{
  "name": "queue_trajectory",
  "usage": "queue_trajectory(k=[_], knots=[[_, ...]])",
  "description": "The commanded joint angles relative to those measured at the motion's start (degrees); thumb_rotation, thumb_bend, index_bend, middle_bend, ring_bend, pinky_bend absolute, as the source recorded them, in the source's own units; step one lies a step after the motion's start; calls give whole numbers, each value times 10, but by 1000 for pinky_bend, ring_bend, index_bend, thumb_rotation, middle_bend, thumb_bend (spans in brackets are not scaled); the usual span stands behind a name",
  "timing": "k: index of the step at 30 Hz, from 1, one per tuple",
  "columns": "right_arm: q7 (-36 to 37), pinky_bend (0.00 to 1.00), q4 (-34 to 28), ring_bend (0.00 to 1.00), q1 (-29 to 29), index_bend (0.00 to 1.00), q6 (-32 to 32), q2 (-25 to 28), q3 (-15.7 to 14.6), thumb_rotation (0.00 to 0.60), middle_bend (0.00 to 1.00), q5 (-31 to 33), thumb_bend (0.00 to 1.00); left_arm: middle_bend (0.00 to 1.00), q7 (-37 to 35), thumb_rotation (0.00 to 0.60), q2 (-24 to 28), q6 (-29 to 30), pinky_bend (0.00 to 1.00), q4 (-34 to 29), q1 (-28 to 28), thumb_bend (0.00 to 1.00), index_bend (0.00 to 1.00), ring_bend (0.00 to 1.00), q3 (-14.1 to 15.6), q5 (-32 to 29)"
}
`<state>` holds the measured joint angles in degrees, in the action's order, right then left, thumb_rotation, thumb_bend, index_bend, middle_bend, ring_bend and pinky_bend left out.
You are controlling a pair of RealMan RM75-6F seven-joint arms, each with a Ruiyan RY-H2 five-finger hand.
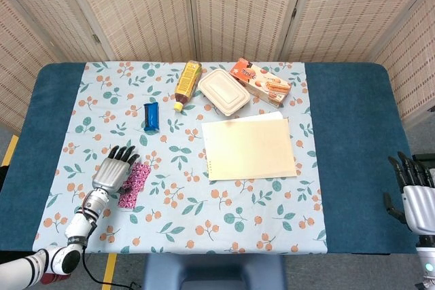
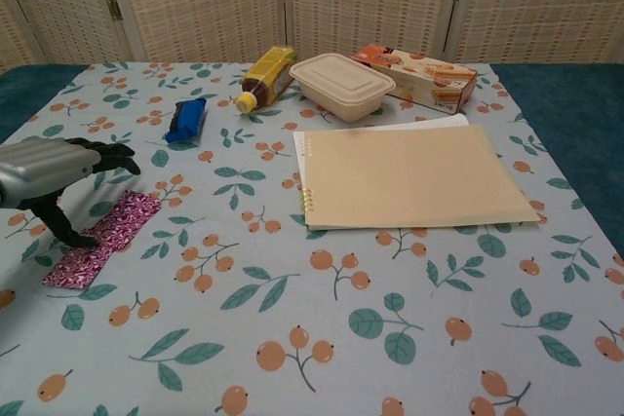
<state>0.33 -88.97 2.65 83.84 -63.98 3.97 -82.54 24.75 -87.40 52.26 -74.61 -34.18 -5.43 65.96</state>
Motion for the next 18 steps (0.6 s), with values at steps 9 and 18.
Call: queue_trajectory(k=[9,18], knots=[[2,0,2,0,-1,0,1,0,0,600,0,0,496,44,-8,600,-15,-9,0,11,-16,178,163,0,-8,-9],[1,0,-1,0,-4,0,4,1,1,600,0,1,497,44,-13,600,-29,-23,0,28,-32,178,159,0,-17,-24]])
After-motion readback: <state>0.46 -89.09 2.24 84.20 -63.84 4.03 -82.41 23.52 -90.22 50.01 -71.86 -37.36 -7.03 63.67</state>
